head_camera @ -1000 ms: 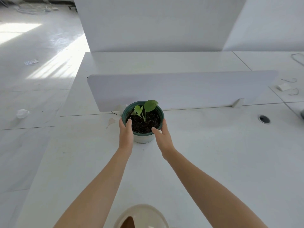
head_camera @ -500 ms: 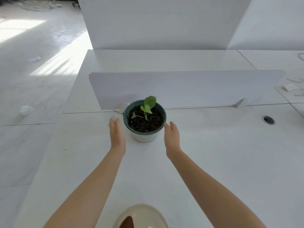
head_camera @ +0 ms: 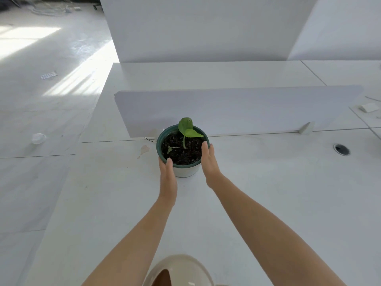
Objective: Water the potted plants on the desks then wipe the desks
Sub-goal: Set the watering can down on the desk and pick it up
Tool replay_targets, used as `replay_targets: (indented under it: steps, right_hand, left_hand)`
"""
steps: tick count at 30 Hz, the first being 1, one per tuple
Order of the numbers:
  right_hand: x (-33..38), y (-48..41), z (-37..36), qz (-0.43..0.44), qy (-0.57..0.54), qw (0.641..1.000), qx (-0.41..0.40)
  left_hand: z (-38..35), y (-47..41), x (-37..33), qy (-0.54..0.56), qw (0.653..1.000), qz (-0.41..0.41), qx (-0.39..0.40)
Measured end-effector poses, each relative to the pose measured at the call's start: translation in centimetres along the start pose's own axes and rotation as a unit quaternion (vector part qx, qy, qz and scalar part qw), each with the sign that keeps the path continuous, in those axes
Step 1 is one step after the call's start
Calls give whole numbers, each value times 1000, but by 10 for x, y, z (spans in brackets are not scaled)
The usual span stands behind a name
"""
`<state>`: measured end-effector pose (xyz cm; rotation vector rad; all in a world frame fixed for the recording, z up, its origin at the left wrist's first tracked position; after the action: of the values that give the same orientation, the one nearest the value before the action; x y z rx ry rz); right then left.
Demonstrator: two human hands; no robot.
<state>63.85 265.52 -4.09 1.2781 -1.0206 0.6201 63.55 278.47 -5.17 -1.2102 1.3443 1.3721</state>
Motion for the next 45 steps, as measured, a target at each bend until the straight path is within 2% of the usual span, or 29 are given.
replay_targets:
  steps: [2, 6, 9, 12, 16, 19, 22, 27, 32, 36, 40, 43, 45]
  right_hand:
    - [4, -1, 2, -1, 15, 1000, 6]
    - [2, 7, 11, 3, 9, 1000, -1]
    - [-2, 24, 21, 23, 15, 1000, -11]
    - [-11, 44, 31, 38, 20, 999, -21]
    - [-14, 89, 44, 61, -3, 998, -13]
    - [-12, 127, 56, 93, -23, 995, -5]
    - [-16, 162, 69, 122, -18, 992, -12]
    - [-44, 205, 81, 156, 50, 986, -27]
    - [-88, 224, 76, 146, 121, 982, -19]
    - [-108, 236, 64, 155, 175, 972, -12]
    - [-119, 246, 47, 191, 232, 954, 3]
    - [-126, 242, 47, 200, 250, 947, -4]
    - [-136, 236, 50, 172, 246, 954, 0]
  left_hand:
    - [1, 3, -3, -3, 1000, 3, -4]
    - [15, 10, 4, -35, 992, 123, -14]
    - [44, 24, -2, -66, 986, 144, -46]
    - [76, 53, -24, -38, 990, 111, -73]
    - [124, 111, -60, -35, 992, 14, -122]
    - [164, 162, -74, -46, 977, -67, -197]
    - [198, 206, -67, -44, 959, -110, -256]
    - [235, 257, -24, 10, 939, -105, -328]
    - [255, 277, 23, 48, 929, -33, -367]
    - [255, 271, 49, 80, 936, 26, -341]
    - [241, 253, 75, 169, 946, 114, -251]
    - [218, 238, 74, 176, 962, 123, -169]
    - [204, 228, 69, 181, 970, 109, -116]
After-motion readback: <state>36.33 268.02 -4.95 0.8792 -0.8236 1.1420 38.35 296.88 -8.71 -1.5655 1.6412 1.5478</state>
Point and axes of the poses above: each hand's wrist, its own y-axis away from the middle knuckle, its own z-axis out of the back of the hand, x = y × z, the point moved 9 cm from there along -y, towards the middle knuckle, and after that the axes turned 4 degrees about -y, right-handed, at the moved point
